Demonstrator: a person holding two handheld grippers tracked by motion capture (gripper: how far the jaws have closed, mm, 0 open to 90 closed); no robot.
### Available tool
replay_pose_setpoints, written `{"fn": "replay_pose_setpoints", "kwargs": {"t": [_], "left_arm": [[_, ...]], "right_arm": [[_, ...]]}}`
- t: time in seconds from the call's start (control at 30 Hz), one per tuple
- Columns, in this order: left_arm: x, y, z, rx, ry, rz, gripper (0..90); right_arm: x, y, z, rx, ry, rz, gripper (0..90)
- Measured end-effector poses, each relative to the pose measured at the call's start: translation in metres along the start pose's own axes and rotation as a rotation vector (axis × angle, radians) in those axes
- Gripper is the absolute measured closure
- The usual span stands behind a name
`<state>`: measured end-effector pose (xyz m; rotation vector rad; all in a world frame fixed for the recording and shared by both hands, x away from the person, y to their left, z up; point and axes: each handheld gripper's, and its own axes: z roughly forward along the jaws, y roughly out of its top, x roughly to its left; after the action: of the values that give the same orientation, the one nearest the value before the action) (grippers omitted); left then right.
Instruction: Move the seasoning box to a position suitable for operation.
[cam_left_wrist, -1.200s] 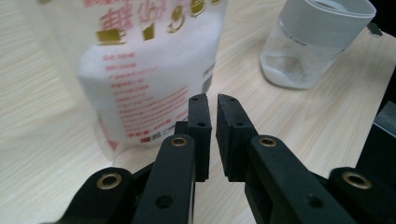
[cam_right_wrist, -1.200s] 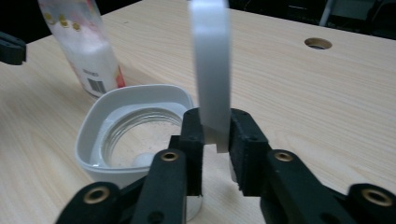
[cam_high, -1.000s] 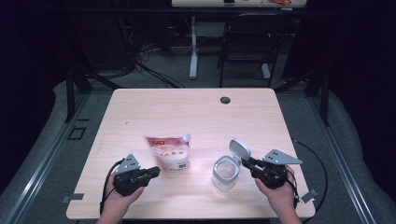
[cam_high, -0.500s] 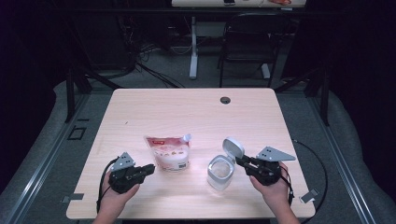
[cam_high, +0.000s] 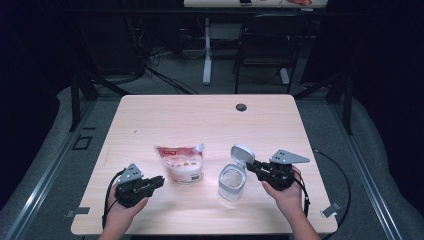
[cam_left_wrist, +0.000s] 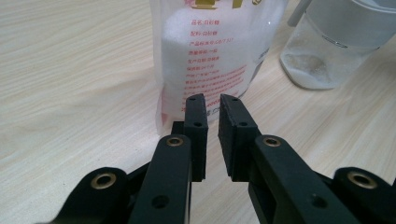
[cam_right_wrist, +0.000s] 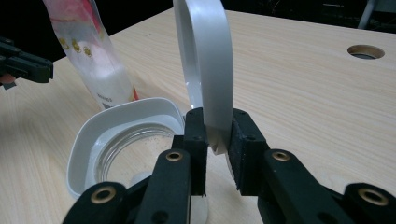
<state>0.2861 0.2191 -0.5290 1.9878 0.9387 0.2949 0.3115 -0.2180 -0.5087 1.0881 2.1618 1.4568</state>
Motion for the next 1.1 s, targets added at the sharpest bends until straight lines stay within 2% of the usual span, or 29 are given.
{"fn": "replay_pose_setpoints", "kwargs": {"t": [0.1, 0.3, 0.57, 0.9, 1.1], "left_arm": [[0.0, 0.0, 0.0, 0.005, 0.004, 0.007, 79.8], [0.002, -0.002, 0.0, 0.001, 0.012, -0.006, 76.7], [0.004, -0.002, -0.001, -0.002, 0.017, -0.009, 73.9], [0.007, -0.004, -0.001, -0.006, 0.027, -0.017, 70.6], [0.008, -0.005, 0.0, -0.006, 0.027, -0.021, 68.6]], "right_arm": [[-0.002, 0.002, 0.004, -0.006, 0.005, 0.016, 77.6], [-0.003, 0.005, 0.01, -0.003, -0.002, 0.036, 77.0], [-0.005, 0.007, 0.012, -0.01, -0.01, 0.047, 77.6], [-0.006, 0.008, 0.014, -0.016, -0.025, 0.036, 77.7], [-0.006, 0.007, 0.011, -0.022, -0.04, 0.04, 70.6]]}}
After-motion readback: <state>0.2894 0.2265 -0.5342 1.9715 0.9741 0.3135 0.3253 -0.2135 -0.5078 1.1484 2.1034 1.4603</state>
